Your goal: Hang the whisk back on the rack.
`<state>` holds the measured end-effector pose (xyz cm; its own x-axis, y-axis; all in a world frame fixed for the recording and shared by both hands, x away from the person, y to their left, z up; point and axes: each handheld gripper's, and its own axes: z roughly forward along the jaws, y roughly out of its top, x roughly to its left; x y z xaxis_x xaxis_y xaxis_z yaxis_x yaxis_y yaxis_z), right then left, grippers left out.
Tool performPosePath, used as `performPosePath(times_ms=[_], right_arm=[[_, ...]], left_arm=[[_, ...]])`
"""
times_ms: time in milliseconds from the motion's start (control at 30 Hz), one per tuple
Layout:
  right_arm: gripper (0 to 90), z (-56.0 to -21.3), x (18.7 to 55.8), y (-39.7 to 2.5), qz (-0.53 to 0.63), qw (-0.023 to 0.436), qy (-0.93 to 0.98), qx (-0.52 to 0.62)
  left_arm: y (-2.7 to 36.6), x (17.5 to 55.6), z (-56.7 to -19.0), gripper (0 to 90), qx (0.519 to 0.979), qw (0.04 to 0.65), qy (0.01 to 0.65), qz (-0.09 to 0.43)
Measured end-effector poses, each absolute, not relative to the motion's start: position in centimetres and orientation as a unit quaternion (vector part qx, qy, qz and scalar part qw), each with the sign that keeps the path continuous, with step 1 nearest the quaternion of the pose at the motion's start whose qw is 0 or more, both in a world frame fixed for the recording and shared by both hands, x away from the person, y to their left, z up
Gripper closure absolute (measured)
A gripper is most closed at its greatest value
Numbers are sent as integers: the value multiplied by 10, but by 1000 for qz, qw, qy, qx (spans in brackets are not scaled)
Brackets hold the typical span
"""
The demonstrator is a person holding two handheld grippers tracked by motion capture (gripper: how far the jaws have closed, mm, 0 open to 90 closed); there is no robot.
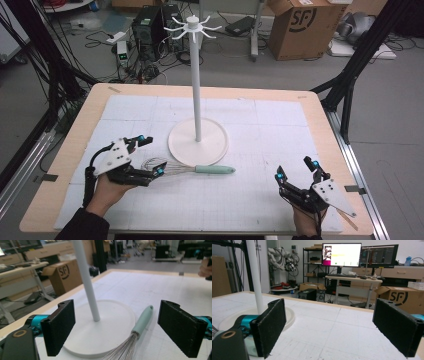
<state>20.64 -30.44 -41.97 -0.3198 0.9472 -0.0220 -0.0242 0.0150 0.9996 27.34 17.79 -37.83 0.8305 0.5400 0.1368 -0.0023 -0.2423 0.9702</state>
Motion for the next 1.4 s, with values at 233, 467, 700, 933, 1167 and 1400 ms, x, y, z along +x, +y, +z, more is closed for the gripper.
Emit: performPosePath(times_ms=[233, 467, 700, 933, 1167, 1400], right_arm=[[105, -420, 206, -305, 578, 418, 574, 402], [105, -420, 206, -306, 581, 415, 571, 405], [105, -420, 207, -306, 582, 413, 571, 405], [105, -420, 208, -306, 582, 415, 572, 402], [105, -420, 207, -307, 585, 413, 569, 405], [105, -420, 208, -308, 585, 414, 568, 405]], left_arm=[[149, 296, -380, 180, 791, 561, 164, 180], [123, 313, -387, 212, 831, 523, 123, 146], [102, 325, -402, 218, 860, 481, 106, 130], [80, 329, -401, 235, 887, 442, 72, 115], [57, 334, -410, 274, 919, 380, 48, 98], [36, 343, -410, 299, 945, 317, 22, 79]])
